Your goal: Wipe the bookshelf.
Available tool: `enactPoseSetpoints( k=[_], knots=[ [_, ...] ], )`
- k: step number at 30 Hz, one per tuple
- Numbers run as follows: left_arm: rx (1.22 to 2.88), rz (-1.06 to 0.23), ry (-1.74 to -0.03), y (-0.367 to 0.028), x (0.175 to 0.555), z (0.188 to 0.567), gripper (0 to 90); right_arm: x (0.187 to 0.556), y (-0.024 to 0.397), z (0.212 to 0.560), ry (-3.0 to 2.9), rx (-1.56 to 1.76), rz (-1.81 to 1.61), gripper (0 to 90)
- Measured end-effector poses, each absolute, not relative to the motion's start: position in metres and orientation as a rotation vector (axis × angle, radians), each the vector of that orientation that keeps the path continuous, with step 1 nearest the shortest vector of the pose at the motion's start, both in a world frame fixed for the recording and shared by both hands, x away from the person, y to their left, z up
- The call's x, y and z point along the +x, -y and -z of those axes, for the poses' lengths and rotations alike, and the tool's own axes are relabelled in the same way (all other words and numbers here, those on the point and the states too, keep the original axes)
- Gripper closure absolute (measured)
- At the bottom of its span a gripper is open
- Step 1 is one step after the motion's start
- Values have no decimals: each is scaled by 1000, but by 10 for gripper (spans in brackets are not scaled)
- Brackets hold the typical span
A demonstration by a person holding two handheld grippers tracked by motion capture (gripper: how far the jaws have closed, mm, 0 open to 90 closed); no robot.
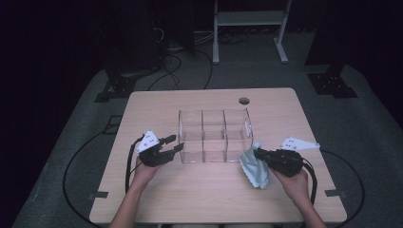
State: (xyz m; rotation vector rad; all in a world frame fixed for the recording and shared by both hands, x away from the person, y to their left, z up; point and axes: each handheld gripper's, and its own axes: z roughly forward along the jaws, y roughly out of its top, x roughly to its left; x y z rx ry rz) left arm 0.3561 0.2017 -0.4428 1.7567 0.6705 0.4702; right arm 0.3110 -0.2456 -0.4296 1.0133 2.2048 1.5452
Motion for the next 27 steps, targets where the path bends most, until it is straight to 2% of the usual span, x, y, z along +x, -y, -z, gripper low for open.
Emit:
enactPoseSetpoints(
  k=[13, 27],
  knots=[
    [1728, -455, -652, -214, 351, 440, 381, 293, 287, 427, -2138, 1104, -1502, 831],
    [1720, -469, -679, -224, 352, 442, 347, 324, 324, 441, -2084, 1287, -1387, 828]
  ],
)
